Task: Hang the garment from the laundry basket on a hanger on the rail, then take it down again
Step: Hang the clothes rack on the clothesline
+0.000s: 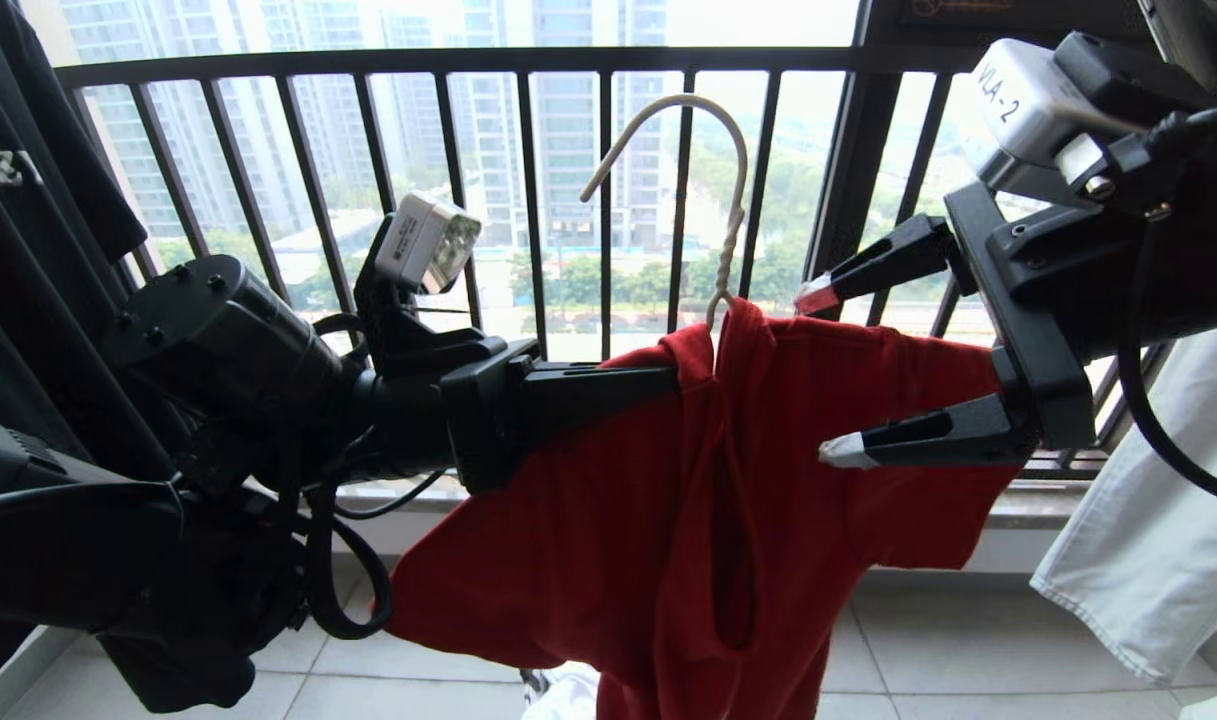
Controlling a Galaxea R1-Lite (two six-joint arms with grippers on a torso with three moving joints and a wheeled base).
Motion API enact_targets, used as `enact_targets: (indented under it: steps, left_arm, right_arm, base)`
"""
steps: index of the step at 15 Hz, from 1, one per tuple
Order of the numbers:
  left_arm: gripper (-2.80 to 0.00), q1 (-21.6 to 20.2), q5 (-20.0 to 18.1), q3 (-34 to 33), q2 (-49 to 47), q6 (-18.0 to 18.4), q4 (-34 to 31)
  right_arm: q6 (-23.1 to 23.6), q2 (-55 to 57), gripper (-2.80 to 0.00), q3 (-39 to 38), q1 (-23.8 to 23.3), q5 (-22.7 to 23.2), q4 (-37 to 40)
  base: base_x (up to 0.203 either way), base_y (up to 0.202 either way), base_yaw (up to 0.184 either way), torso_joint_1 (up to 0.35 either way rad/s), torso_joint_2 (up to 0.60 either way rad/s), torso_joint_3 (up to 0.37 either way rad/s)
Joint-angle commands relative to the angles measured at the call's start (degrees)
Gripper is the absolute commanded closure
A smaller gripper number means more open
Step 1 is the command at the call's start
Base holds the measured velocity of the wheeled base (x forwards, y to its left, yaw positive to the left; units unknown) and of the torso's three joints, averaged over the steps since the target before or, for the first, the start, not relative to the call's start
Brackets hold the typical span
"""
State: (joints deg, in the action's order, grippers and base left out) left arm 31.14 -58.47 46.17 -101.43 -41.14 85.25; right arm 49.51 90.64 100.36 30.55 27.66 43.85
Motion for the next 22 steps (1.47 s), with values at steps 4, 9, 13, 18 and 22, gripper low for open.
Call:
enact_targets:
  steps: [4,9,13,18,22]
  left_arm:
    - [0.00,-1.5,-0.7,0.1,1.1,-0.1,1.6]
    - [0.00,-2.3,-0.7,1.1,1.1,-0.2,1.6]
    - [0.00,-2.8,-0.6,2.2,0.8,-1.0,1.6]
    - [0.00,-3.7,-0.5,2.4,1.2,-2.3,1.9]
    - [0.00,-4.9,-0.3,3.6,1.2,-2.2,1.9]
  right_arm:
    - [-0.3,3.6,-2.80,2.8,3.2,0.4,0.4]
    - [-1.7,5.2,-2.80,3.9,4.3,0.5,0.4]
    - [-3.1,6.9,-2.80,6.2,4.6,0.8,0.4]
    - [-4.6,7.3,0.00,6.7,4.6,1.8,0.4]
    - [-4.7,7.1,0.00,6.6,4.6,1.8,0.7]
  base:
    - [0.000,0.000,0.000,0.000,0.00,0.000]
    - [0.000,0.000,0.000,0.000,0.00,0.000]
    - [0.000,0.000,0.000,0.000,0.00,0.000]
    - [0.000,0.000,0.000,0.000,0.00,0.000]
    - [0.000,0.000,0.000,0.000,0.00,0.000]
